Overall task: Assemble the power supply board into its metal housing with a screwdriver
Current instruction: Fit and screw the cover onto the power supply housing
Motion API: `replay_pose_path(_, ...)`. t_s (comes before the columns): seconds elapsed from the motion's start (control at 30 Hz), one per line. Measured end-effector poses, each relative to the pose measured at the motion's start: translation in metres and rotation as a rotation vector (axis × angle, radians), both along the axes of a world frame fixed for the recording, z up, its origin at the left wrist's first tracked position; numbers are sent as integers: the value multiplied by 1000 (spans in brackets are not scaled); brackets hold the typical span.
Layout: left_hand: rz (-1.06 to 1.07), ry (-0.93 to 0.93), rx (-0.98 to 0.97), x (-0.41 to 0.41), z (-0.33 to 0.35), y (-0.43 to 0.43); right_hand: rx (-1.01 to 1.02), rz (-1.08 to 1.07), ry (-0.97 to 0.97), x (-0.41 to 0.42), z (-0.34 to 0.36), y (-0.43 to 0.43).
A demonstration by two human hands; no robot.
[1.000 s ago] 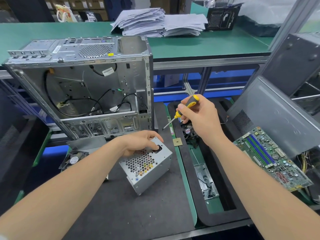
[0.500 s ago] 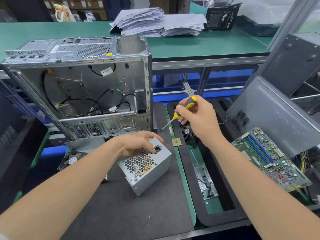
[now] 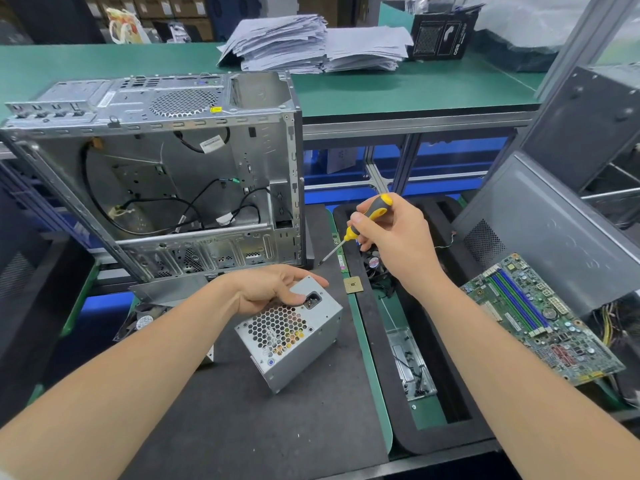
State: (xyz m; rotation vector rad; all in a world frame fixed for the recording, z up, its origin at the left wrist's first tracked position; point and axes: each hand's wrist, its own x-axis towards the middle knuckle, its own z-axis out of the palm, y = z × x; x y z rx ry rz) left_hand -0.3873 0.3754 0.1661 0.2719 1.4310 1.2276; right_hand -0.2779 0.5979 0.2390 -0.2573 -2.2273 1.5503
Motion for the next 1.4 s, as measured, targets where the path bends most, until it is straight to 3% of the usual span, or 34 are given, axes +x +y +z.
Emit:
replay_pose_path(0.27,167,-47,18,12,-1,3,27,43,-9,1,2,-3)
replay_pose_path(0.6,370,-105,35,34,-3,1,248,161,-14,-1,-4,-17)
replay_pose_path(0.77,368,-75,54,36,-5,1,333,182,-7,-2,-5,-22)
replay_pose_path(1.4,355,-73,35,33,-4,-3,358,217,-66,0,-5,-28)
